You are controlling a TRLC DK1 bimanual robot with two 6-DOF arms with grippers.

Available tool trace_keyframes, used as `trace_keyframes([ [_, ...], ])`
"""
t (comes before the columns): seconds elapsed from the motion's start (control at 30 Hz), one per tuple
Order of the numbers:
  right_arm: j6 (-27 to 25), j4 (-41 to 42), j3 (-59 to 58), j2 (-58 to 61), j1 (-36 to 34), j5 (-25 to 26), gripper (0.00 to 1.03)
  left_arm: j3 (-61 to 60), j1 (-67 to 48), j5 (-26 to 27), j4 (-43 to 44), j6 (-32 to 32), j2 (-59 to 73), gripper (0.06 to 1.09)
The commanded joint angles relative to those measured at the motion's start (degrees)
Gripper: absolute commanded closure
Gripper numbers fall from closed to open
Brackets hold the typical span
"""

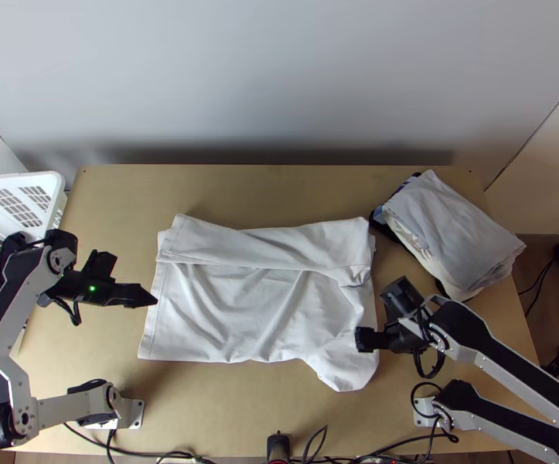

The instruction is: Fold the t-shirt

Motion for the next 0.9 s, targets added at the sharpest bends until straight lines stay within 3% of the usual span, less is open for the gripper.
trace_keyframes([
  [0.0,0.5,2.6,-3.8,0.1,1.0,-3.1,0.08,-1.7,-0.3,-0.7,1.4,-0.6,-1.9,0.11],
  [0.17,-2.9,3.4,-4.5,3.8,1.0,-6.8,0.08,-1.4,-0.4,-0.8,2.0,-0.8,-1.9,0.11],
  [0.37,-4.9,9.0,-7.1,4.9,1.1,-7.0,0.10,-3.5,0.8,-1.2,3.3,-0.4,-2.0,0.11],
  [0.43,-5.4,10.4,-7.4,4.8,1.1,-7.0,0.21,-3.8,1.6,-1.5,3.3,-0.4,-1.9,0.11],
  [0.5,-5.0,12.7,-7.6,3.7,1.1,-5.9,0.40,-3.8,1.7,-1.4,3.3,-0.4,-2.0,0.11],
  [0.57,-5.5,14.4,-7.9,2.1,1.2,-4.6,0.43,-3.9,1.7,-1.4,3.3,-0.4,-2.4,0.11],
  [0.6,-5.7,14.4,-7.7,1.2,1.4,-4.5,0.50,-4.0,1.7,-1.4,3.3,-0.4,-2.4,0.11],
  [0.67,-5.7,15.9,-7.8,-1.0,1.4,-1.6,0.78,-4.0,1.7,-1.4,3.3,-0.4,-2.3,0.11],
  [0.7,-5.5,16.2,-7.6,-1.7,1.3,0.3,1.00,-4.0,1.7,-1.4,3.3,-0.4,-2.3,0.11],
  [0.87,-5.2,15.4,-3.7,-4.1,1.3,0.2,1.00,-4.2,1.4,-1.3,3.4,-0.4,-2.3,0.11],
])
